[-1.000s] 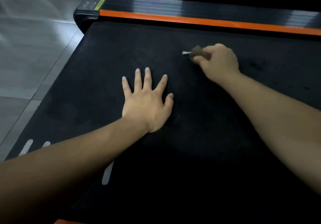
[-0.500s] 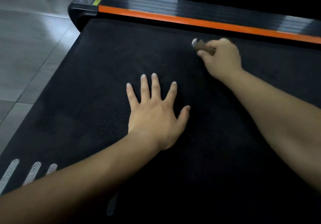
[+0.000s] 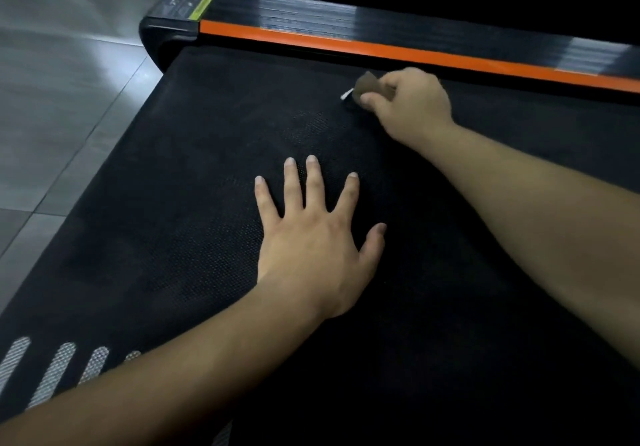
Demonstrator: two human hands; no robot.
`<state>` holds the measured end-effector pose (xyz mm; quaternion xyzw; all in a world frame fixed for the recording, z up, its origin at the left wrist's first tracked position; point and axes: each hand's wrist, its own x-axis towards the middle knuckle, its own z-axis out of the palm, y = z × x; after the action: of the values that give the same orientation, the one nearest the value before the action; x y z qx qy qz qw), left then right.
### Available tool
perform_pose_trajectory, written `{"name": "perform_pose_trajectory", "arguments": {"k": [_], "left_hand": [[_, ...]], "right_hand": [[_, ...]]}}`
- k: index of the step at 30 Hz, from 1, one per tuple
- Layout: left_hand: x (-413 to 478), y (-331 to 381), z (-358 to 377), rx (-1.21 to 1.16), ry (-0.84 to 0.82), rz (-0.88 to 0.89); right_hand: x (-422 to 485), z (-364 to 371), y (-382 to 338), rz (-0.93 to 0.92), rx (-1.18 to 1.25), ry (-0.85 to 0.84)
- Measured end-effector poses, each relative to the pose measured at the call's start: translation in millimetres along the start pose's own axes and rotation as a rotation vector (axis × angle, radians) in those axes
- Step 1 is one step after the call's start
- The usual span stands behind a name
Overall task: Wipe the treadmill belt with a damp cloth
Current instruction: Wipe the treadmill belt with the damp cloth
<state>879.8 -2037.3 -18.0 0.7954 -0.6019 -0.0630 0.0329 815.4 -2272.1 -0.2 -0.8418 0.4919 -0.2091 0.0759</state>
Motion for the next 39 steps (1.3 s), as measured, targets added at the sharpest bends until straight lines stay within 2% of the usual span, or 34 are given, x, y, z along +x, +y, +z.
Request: {"name": "perform_pose_trajectory", "arguments": {"k": [3, 5, 9, 13, 15, 18, 20, 21, 24, 26, 30, 32, 35, 37, 39], "left_hand": [[0, -1, 0, -0.001, 0.005, -0.006], [0, -2, 1, 0.002, 0.011, -0.005], [-1, -1, -1, -0.006, -0.006, -0.014], [-2, 0, -1, -0.001, 0.003, -0.011], [-1, 0, -2, -0.006, -0.003, -0.015], [-1, 1, -2, -0.003, -0.013, -0.013], [-1, 0, -1, -0.006, -0.010, -0.021], [-1, 0, -1, -0.004, -0.009, -0.021], [-1, 0, -1, -0.005, 0.001, -0.024], [-1, 0, 0, -0.012, 0.001, -0.023], [-2, 0, 1, -0.002, 0.012, -0.023], [-2, 0, 1, 0.000, 0.009, -0.028], [-2, 1, 1, 0.005, 0.006, -0.030], [-1, 1, 2, 0.010, 0.005, -0.028], [0, 1, 2, 0.010, 0.005, -0.025]], "right_hand": [[26, -9, 12, 0.336, -0.043, 0.093], [21, -5, 18, 0.331, -0.029, 0.105], [-21, -21, 39, 0.079, 0.020, -0.011], [0, -45, 74, 0.353, -0.018, 0.070], [-8, -42, 70, 0.292, -0.021, 0.068], [-46, -38, 57, 0.011, 0.032, -0.037], [-54, -44, 62, -0.072, -0.014, -0.098], [-45, -46, 71, -0.050, -0.054, -0.060], [-21, -52, 86, 0.184, -0.057, 0.066], [-31, -46, 79, 0.124, -0.082, 0.064], [-95, -52, 70, -0.187, -0.003, -0.091], [-89, -61, 85, -0.159, -0.044, -0.064], [-67, -61, 99, 0.084, -0.043, 0.058], [-82, -56, 85, 0.071, -0.038, 0.070], [-120, -56, 64, -0.050, -0.012, -0.007]]}}
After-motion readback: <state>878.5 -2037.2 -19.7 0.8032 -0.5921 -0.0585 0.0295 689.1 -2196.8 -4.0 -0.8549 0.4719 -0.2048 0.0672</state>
